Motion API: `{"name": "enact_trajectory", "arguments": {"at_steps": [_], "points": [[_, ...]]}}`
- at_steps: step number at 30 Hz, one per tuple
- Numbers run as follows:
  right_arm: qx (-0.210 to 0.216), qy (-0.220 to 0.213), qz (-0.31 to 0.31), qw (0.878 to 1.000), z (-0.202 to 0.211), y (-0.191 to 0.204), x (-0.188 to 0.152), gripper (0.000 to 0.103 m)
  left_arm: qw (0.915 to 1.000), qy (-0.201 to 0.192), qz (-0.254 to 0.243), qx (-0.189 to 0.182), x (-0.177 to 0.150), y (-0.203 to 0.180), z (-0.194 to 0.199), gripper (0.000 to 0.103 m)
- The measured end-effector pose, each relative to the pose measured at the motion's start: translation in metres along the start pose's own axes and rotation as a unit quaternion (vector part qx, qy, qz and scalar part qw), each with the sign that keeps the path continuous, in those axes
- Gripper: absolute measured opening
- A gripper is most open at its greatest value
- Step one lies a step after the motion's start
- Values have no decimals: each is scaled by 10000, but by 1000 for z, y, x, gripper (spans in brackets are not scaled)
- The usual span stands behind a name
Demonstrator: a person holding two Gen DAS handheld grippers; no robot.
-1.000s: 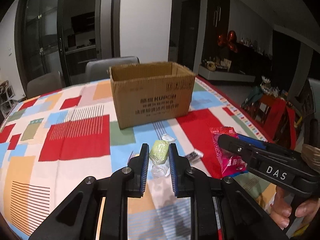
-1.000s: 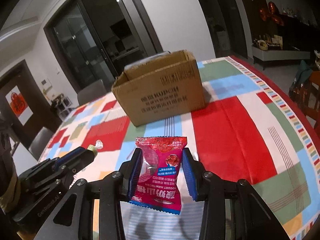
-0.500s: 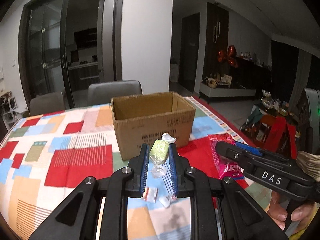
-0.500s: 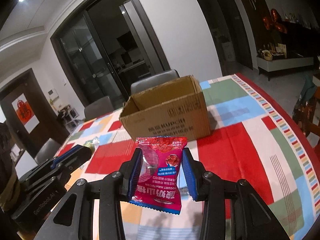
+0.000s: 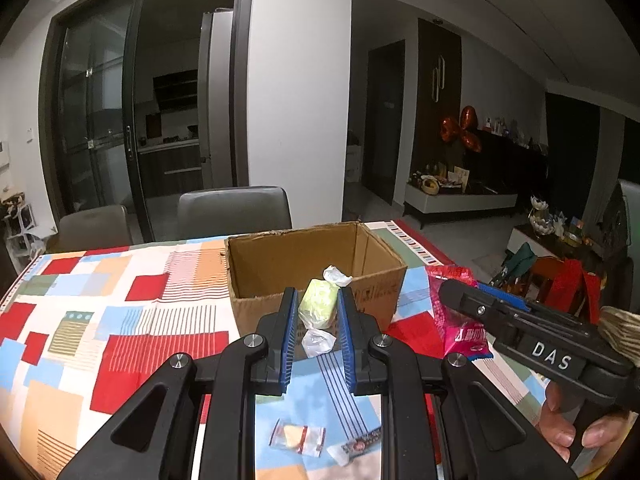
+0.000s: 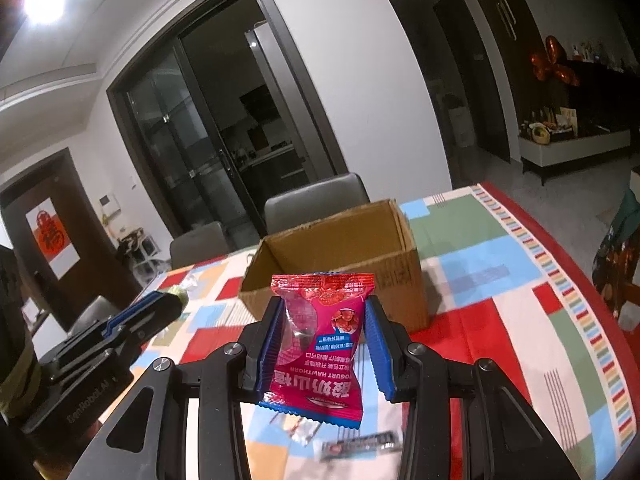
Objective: Organize snacks
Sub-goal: 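Carry both candies into the box and open both tools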
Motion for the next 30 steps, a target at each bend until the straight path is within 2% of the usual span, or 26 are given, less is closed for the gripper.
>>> {"name": "enact_trajectory", "arguments": {"at_steps": [8, 20, 30], "points": [[-16, -139, 93, 9999, -18, -1, 28, 41, 9999, 46, 129, -53, 17, 12, -24, 20], [-48, -157, 378, 9991, -61, 7, 71, 41, 9995, 144, 276, -52, 58, 38, -73, 20], [-267, -102, 590, 9978, -95, 9, 93, 41, 9991, 289, 290, -69, 82, 51, -111, 20]]}}
Point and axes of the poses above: each gripper's, at about its wrist camera, not at the fingertips, and z roughly against the way its jaws point, y to its left, x to its top, the point moved 3 cm from there along -z, roughly the way its jaws point, and after that the axes turned 15 degrees about y, right-handed, at the moved point
